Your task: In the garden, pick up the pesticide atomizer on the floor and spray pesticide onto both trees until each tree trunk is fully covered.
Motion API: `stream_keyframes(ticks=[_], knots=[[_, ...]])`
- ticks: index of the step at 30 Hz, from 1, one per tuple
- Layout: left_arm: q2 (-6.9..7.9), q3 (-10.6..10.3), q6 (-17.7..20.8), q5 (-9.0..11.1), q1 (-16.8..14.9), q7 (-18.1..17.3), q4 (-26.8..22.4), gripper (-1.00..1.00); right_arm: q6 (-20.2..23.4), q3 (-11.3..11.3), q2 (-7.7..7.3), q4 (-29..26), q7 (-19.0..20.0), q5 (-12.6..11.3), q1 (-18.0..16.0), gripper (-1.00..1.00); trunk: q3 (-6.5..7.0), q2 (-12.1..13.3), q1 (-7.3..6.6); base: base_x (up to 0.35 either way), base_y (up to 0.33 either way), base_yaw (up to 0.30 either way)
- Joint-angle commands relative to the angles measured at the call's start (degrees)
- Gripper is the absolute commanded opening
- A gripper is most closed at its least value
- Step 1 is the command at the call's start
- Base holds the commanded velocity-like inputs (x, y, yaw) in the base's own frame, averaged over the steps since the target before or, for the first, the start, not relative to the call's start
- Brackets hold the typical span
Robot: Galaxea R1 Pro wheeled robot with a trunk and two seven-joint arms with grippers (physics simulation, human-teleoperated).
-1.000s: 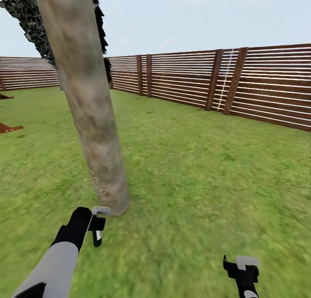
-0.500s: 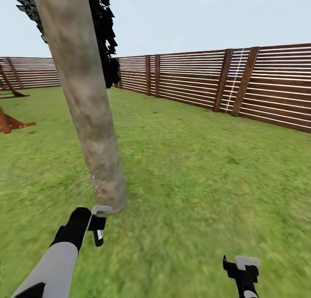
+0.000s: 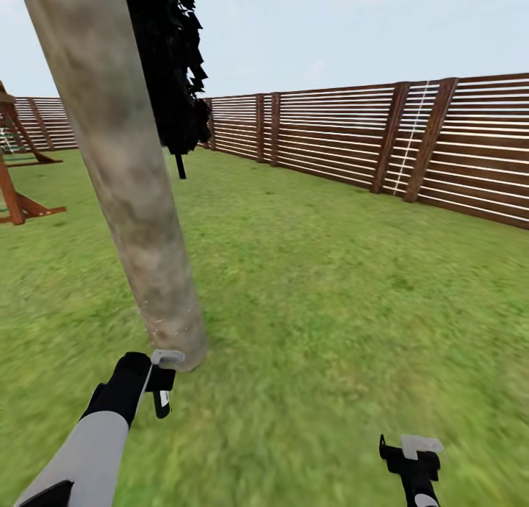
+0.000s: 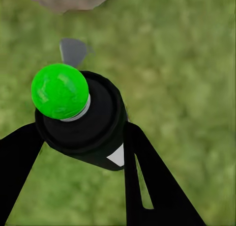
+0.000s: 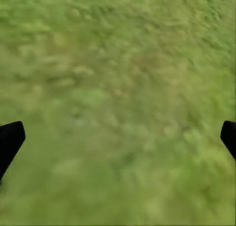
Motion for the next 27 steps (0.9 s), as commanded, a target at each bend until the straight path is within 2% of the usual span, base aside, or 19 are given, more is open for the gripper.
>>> stream_keyframes(ticks=[1, 3, 7, 18, 19, 20, 21, 22, 25, 27], knots=[[0.34, 0.38, 0.16, -0.41, -0.06, -0.51, -0.16, -1.00, -0.18, -0.34, 0.00, 0.10, -0.26, 0.61, -0.06, 1.00, -0.06, -0.02, 0.02, 0.245, -0.229, 0.272], [0.87, 0.38, 0.16, -0.42, -0.06, -0.20, -0.22, -1.00, -0.18, -0.34, 0.01, 0.10, -0.26, 0.61, -0.06, 1.00, -0.06, -0.02, 0.02, 0.241, -0.203, 0.275], [0.87, 0.38, 0.16, -0.19, -0.06, 2.37, 0.24, -1.00, -0.18, -0.34, 0.01, 0.10, -0.26, 0.61, -0.04, 1.00, -0.06, -0.02, 0.02, 0.178, -0.127, 0.277], [-0.20, -0.05, 0.36, -0.16, -0.38, 2.49, 0.41, -1.00, -0.18, -0.34, -0.06, 0.10, -0.26, 0.61, -0.04, 1.00, -0.06, -0.02, 0.02, 0.008, -0.005, 0.272], [-0.79, -0.09, 0.47, -0.16, -0.69, 2.38, 0.39, -1.00, -0.18, -0.34, -0.06, 0.10, -0.26, 0.61, -0.04, 1.00, -0.06, -0.02, 0.02, 0.000, 0.000, 0.123], [-2.78, -0.27, 0.89, -0.18, -1.53, 2.27, 0.08, -1.00, -0.18, -0.34, -0.06, 0.10, -0.26, 0.61, -0.04, 1.00, -0.06, -0.02, 0.02, 0.000, 0.000, 0.040], [-4.33, -0.72, 1.40, -0.22, -3.63, 2.23, -0.01, -1.00, -0.18, -0.34, -0.07, 0.10, -0.26, 0.61, -0.05, 1.00, -0.06, -0.02, 0.02, 0.000, 0.000, 0.017], [-4.92, -1.06, 2.35, -0.19, -5.65, 2.19, 0.14, -1.00, -0.18, -0.34, -0.10, 0.10, -0.26, 0.61, -0.06, 1.00, -0.06, -0.02, 0.02, 0.000, 0.000, 0.008], [-5.18, -1.57, 7.79, -0.24, -10.64, 1.90, 0.27, -1.00, -0.18, -0.34, -0.28, 0.10, -0.26, 0.61, -0.04, 1.00, -0.06, -0.02, 0.02, 0.000, 0.000, 0.003], [-4.51, -1.70, 8.87, -0.29, -11.82, 1.75, -0.12, -1.00, -0.18, -0.34, -0.31, 0.10, -0.26, 0.61, -0.04, 1.00, -0.06, -0.02, 0.02, 0.000, 0.000, 0.000]])
